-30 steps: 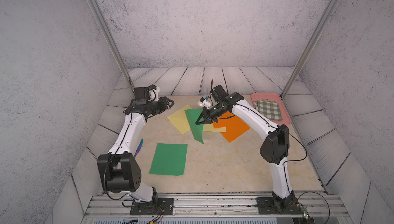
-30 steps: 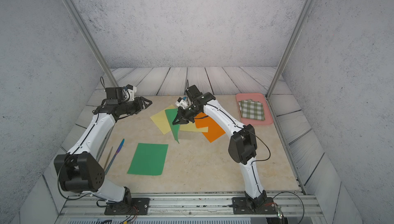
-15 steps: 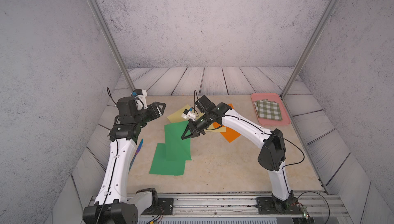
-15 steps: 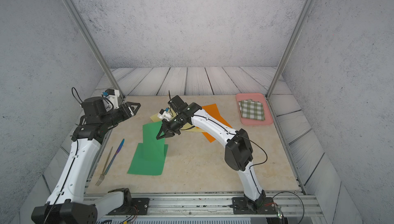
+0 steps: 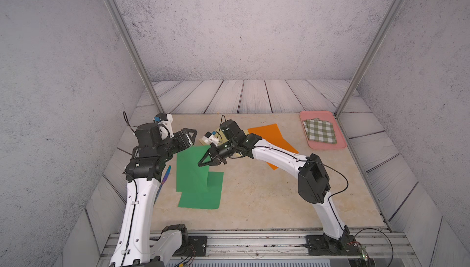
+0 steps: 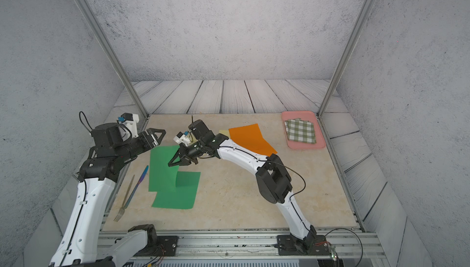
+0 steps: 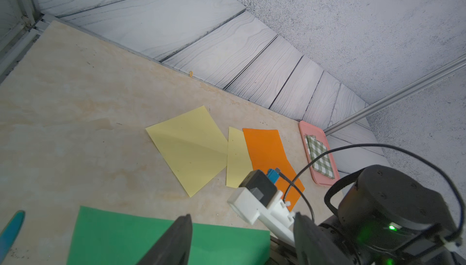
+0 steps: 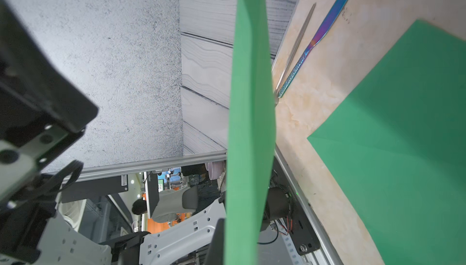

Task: Sort the scattered colored papers by color
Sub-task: Place the colored paper.

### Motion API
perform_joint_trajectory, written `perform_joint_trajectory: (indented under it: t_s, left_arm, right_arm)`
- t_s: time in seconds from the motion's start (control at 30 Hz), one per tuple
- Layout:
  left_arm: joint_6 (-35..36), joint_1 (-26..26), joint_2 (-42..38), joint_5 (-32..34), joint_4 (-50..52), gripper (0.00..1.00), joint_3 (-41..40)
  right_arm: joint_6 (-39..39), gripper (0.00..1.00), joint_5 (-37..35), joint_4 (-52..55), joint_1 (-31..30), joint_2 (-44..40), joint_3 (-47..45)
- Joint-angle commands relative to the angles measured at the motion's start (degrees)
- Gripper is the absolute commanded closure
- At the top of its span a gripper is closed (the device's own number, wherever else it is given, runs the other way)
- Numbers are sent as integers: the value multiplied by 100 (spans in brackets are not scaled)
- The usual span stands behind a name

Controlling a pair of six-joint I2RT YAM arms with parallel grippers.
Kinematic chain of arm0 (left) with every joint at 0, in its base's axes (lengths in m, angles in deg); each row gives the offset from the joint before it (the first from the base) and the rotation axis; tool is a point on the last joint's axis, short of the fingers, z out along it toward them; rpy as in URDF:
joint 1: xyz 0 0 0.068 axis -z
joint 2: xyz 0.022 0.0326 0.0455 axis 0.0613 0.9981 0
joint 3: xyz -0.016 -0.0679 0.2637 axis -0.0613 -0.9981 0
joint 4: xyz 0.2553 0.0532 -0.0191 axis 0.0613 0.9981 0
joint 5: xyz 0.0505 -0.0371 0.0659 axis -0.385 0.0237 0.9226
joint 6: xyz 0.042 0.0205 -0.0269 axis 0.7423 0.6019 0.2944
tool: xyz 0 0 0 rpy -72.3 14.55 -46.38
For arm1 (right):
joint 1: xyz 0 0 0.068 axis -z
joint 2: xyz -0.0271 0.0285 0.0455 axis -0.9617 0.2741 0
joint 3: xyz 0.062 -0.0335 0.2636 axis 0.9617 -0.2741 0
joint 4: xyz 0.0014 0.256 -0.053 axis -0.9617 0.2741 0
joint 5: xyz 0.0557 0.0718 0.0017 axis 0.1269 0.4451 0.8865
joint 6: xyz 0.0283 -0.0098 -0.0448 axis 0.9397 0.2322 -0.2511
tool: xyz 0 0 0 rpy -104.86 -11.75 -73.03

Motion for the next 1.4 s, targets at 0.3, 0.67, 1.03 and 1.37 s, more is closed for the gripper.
perform_joint_trajectory:
  t_s: [0.3, 0.67, 1.03, 1.37]
  left_arm:
    - [177, -60, -202, 119, 300, 30, 52]
    - [176, -63, -274, 45, 295, 29, -113]
    - [132, -65, -283, -18, 209, 29, -268]
    - [53, -67, -304, -65, 119, 29, -439]
  right_arm:
    - [1047, 100, -353, -1800, 16, 728, -1328]
    - [604, 100, -529, -1421, 106, 564, -2145]
    - [221, 100, -281, -1005, 109, 741, -2070]
    - [-13, 100, -145, -652, 101, 956, -1698]
